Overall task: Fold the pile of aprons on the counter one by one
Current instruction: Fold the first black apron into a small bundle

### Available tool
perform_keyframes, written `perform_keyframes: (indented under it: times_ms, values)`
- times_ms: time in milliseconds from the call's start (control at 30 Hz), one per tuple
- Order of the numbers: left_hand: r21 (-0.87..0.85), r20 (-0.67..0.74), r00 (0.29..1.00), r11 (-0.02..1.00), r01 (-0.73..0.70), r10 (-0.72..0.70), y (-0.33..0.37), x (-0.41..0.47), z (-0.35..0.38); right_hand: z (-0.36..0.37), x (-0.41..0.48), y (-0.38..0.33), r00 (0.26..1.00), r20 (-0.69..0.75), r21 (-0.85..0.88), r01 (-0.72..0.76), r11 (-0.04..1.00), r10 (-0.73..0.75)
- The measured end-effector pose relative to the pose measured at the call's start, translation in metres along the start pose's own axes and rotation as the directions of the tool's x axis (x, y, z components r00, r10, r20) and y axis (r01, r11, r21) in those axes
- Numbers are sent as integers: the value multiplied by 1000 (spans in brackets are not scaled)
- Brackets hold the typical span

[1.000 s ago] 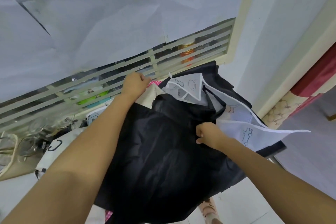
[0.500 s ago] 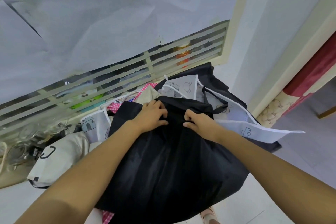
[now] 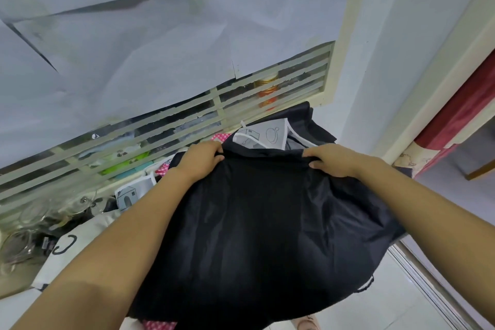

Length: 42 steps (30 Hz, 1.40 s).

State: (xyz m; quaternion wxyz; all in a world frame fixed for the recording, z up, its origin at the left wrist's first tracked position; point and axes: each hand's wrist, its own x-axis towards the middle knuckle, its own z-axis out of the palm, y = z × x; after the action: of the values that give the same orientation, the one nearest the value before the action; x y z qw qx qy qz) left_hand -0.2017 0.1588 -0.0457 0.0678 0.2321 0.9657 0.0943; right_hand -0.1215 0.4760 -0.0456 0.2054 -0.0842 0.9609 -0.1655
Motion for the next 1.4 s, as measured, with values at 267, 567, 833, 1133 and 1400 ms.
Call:
perform_keyframes:
  times_ms: [267,567,833,1133,1400]
  values:
    - [-181,-62,987,974,133,-147,-9,8,12,-10,24,-8,929,-364,35,91,995,-72]
    - [-616,132,927,704,355,-352,-8,25,-6,-9,42,11,923,-381,342,87,935,53]
    - [-525,118,952,796,302,-284,-14,32,2,-9,45,26,985,85,392,-172,904,151]
    - [-255,536,794,842,475,-286,-33,2,-39,-15,58,-6,915,326,642,-400,654,239]
    - [-225,82,958,931,288,-276,-64,-57,-47,-56,91,-72,1000,9,169,-12,986,11]
